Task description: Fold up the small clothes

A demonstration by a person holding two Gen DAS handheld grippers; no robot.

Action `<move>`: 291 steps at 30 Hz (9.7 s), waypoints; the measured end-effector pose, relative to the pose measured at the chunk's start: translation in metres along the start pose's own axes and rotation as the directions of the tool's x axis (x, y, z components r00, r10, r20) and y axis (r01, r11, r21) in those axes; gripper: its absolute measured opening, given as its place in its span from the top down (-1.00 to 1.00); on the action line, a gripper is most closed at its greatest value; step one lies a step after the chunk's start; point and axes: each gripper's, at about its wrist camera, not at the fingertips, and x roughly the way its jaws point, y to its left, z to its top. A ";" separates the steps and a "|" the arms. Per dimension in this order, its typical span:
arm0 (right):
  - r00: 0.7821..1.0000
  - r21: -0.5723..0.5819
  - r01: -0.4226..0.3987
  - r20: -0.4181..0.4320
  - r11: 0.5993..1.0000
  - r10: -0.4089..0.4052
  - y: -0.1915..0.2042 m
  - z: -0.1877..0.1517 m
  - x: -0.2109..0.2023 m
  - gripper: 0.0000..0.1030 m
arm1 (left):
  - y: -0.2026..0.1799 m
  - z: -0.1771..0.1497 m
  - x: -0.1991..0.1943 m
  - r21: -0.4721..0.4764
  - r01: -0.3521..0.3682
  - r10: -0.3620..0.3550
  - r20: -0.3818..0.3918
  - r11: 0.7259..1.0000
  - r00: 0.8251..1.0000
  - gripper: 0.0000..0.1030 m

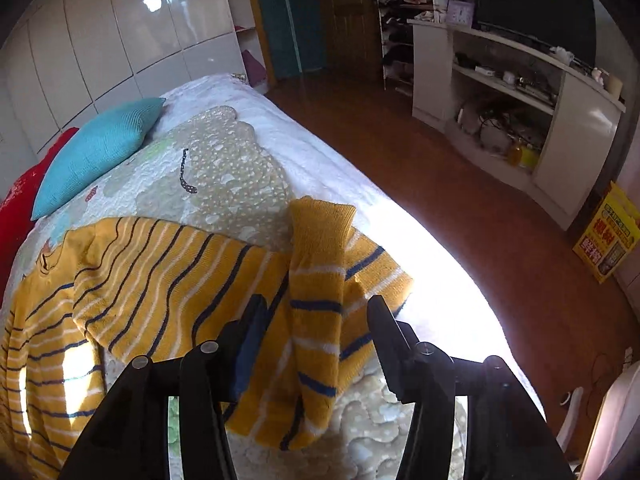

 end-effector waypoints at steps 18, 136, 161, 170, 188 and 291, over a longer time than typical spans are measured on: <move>0.991 0.301 -0.103 0.117 0.948 0.070 -0.044 0.012 -0.018 0.87 | 0.019 0.001 -0.007 -0.067 0.075 -0.073 0.036 0.995 0.997 -0.37; 0.929 -0.128 -0.362 0.031 0.924 0.368 0.149 -0.121 0.011 -0.18 | -0.117 0.196 0.017 0.172 0.249 -0.262 0.056 0.953 0.963 -0.45; 0.949 -0.344 -0.302 -0.194 0.889 0.247 0.244 -0.179 0.053 -0.18 | 0.029 0.037 0.029 -0.061 -0.030 0.035 0.089 0.998 0.995 -0.69; 0.944 -0.247 -0.326 -0.137 0.913 0.300 0.164 -0.229 0.003 -0.19 | 0.013 0.024 0.027 -0.014 -0.073 0.074 0.081 0.997 0.994 -0.88; 0.815 -0.050 -0.567 -0.175 0.822 0.552 0.117 -0.266 -0.027 -0.53 | 0.058 0.005 0.010 -0.219 0.417 -0.407 0.093 0.882 0.909 0.11; 0.919 -0.261 -0.381 -0.212 0.887 0.332 0.202 -0.120 0.054 0.86 | 0.066 0.120 0.036 -0.326 0.271 -0.277 0.027 0.906 0.960 -0.43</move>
